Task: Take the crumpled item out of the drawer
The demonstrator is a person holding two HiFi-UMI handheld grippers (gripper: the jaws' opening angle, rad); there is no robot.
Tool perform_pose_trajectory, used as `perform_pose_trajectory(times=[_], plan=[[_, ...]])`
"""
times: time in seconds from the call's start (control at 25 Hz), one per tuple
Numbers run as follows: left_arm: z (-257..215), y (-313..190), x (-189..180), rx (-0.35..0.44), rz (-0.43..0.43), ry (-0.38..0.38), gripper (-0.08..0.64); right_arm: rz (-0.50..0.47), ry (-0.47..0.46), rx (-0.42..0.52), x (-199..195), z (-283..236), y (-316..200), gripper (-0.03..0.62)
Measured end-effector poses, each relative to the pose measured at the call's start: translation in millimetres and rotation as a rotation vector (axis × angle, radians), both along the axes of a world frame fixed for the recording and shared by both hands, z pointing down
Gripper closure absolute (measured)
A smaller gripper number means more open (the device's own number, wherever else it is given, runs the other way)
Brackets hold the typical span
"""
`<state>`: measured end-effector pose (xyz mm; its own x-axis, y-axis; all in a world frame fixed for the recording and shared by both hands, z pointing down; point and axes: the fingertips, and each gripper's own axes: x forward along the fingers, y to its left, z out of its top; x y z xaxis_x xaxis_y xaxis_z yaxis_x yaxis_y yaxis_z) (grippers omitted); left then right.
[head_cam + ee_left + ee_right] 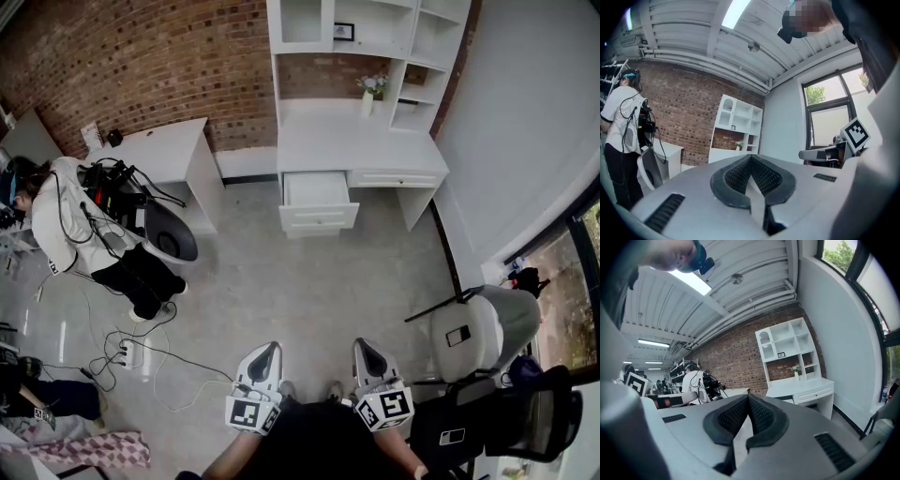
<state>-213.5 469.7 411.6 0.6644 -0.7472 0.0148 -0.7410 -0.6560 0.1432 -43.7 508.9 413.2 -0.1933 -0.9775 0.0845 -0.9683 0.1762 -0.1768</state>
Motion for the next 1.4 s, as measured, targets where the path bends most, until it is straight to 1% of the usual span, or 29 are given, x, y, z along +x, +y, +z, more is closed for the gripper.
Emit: perform_pose_trajectory(times=[0.24, 0.36, 0.56, 0.76, 0.88, 1.0, 1.16, 1.32, 1.4], plan=[[-1, 4, 22, -0.006, 0.012, -0.003, 0.537, -0.006, -0.002, -0.005, 15, 0, 5, 0.578], [-4, 3, 43, -0.017, 0.013, 0.007, 0.537, -0.016, 0.01, -0.013, 32, 5, 7, 0.578], [-14, 2, 84, 0.006, 0.006, -0.001, 0.537, -0.029, 0.002, -0.032, 67, 14, 10, 0.578], [-15, 3, 118, 0.033, 0.016, -0.042, 0.537, -0.051, -0.015, -0.036, 98, 26, 0, 0.578], [-15, -9, 124, 0.025, 0.015, -0.058, 0.537, -0.051, -0.032, -0.041, 106, 25, -16, 0.578], [-8, -37, 123, 0.001, 0.008, -0.053, 0.537, -0.055, -0.029, -0.054, 105, 32, -42, 0.578], [3, -94, 123, -0.002, 0.004, -0.048, 0.537, -0.067, -0.015, -0.075, 103, 43, -95, 0.578], [11, -176, 120, 0.021, -0.011, -0.041, 0.537, -0.053, 0.017, -0.102, 107, 51, -169, 0.578], [1, -226, 118, 0.035, -0.011, -0.003, 0.537, -0.041, 0.018, -0.105, 104, 49, -216, 0.578]])
